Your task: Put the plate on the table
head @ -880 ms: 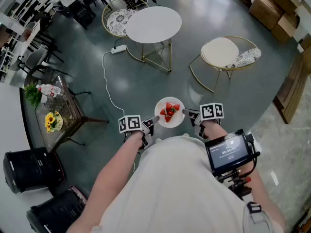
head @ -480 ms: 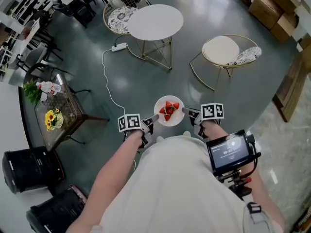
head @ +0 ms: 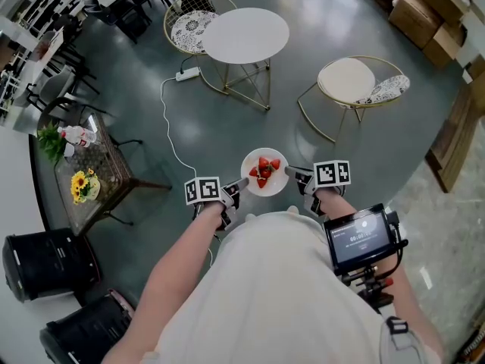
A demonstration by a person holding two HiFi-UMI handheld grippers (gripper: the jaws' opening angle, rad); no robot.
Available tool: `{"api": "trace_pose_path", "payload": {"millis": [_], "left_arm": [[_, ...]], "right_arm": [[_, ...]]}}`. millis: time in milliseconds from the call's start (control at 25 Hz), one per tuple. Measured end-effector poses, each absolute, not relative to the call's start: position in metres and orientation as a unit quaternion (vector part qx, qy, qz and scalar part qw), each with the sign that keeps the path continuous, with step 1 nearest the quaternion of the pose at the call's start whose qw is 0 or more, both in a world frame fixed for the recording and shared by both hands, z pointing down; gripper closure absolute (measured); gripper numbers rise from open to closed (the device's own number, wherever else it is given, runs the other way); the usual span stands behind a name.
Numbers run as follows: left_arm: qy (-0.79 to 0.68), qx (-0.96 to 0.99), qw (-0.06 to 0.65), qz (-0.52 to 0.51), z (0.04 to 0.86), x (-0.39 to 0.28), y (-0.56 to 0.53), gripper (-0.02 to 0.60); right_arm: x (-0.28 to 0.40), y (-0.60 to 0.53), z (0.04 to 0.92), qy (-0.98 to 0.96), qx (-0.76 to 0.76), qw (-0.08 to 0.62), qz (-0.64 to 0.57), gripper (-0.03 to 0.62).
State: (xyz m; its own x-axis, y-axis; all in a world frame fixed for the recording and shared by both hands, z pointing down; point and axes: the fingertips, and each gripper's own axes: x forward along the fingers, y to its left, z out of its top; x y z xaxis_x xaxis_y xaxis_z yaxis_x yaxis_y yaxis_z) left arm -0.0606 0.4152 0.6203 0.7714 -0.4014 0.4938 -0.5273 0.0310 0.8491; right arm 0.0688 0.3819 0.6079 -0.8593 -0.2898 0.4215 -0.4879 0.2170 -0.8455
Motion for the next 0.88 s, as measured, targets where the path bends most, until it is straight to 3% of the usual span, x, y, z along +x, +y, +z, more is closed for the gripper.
{"api": "trace_pose_path", "payload": {"millis": [880], "left_arm": [[-0.334, 0.687, 0.643, 0.057, 0.63, -0.06, 0.426, 0.558]], "right_arm": [[0.069, 0.392, 0.623, -0.771, 0.261, 0.104, 0.572, 0.569]]}}
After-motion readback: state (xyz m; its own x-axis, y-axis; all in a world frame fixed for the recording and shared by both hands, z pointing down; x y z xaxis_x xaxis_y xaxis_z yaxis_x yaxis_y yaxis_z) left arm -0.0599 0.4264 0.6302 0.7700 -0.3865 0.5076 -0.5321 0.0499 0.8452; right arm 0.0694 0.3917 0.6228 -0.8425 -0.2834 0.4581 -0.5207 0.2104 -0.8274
